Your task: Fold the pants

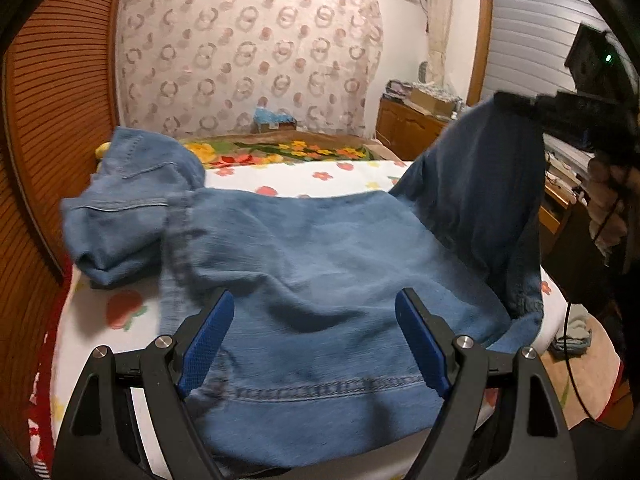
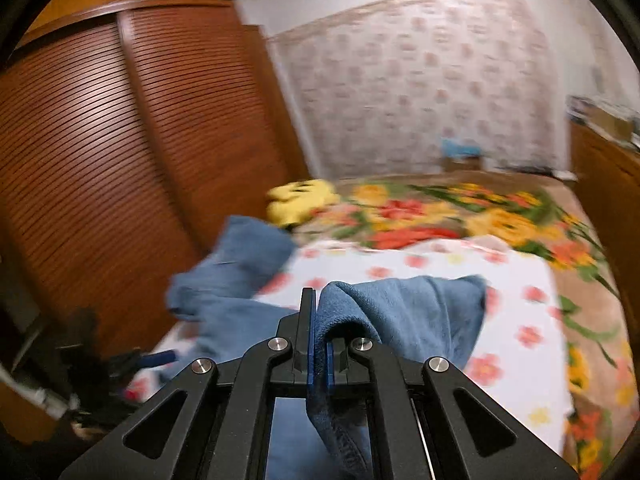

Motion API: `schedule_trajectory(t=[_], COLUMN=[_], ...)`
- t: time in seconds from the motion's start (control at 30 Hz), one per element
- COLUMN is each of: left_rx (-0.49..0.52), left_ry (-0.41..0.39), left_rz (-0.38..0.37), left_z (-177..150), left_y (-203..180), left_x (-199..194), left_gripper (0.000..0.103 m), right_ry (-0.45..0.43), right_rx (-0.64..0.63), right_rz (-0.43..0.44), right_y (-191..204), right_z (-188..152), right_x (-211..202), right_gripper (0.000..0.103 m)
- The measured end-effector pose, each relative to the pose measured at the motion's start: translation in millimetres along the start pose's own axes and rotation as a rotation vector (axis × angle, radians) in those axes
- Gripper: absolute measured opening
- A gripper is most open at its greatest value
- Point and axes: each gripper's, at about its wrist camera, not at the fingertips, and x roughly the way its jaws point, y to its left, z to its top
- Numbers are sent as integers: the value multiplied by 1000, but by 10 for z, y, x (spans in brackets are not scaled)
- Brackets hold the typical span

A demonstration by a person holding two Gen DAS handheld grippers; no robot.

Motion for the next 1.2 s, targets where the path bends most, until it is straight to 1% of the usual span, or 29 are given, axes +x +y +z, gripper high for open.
schedule_trajectory(t=[0.07, 0.13, 0.2, 0.27, 0.33, 0.37, 0.4, 0.47, 0.5, 0.63, 0.67, 0.73, 0.77, 0.87, 0.93, 1.13, 1.2], left_rx=[-8, -13, -13, -15, -15, -14, -15, -15, -15, -9, -6, 2, 9, 28, 45, 84, 111], left_ry=[-9, -16, -21, -23, -22, -20, -17, -13, -10, 1, 3, 7, 8, 8, 9, 17, 29], left_rz=[8, 14, 18, 19, 19, 20, 19, 16, 15, 7, 6, -1, -8, -29, -45, -108, -132], left_z=[2, 6, 11, 21, 15, 12, 10, 1, 2, 3, -3, -2, -3, -12, -19, -4, 4], left_y=[39, 74, 95, 98, 99, 101, 104, 104, 99, 44, 19, -27, -53, -127, -183, -361, -459], left_x=[-47, -83, -104, -107, -100, -97, -99, -94, -84, -40, -26, -13, -9, 0, 1, 40, 77], left_gripper=[83, 83, 83, 83, 83, 83, 83, 83, 83, 83, 83, 83, 83, 83, 83, 71, 62], right_ry=[21, 59, 118, 180, 235, 256, 267, 289, 300, 304, 304, 305, 304, 304, 311, 314, 313], right_rx=[-53, -97, -120, -127, -130, -134, -141, -146, -138, -122, -116, -103, -100, -98, -86, -64, -50], right_rz=[48, 65, 64, 73, 68, 67, 63, 56, 62, 47, 41, 23, 11, -31, -40, -101, -108], right_y=[262, 446, 546, 571, 575, 568, 565, 558, 539, 484, 471, 445, 363, 258, 183, 91, 33], right_z=[11, -30, -107, -202, -317, -371, -402, -470, -510, -541, -464, -491, -518, -523, -533, -557, -567], right_x=[57, 137, 259, 368, 441, 468, 486, 496, 486, 445, 470, 445, 373, 482, 538, 717, 710], right_gripper=[4, 4, 9, 22, 27, 27, 28, 35, 36, 37, 37, 37, 37, 39, 41, 43, 44])
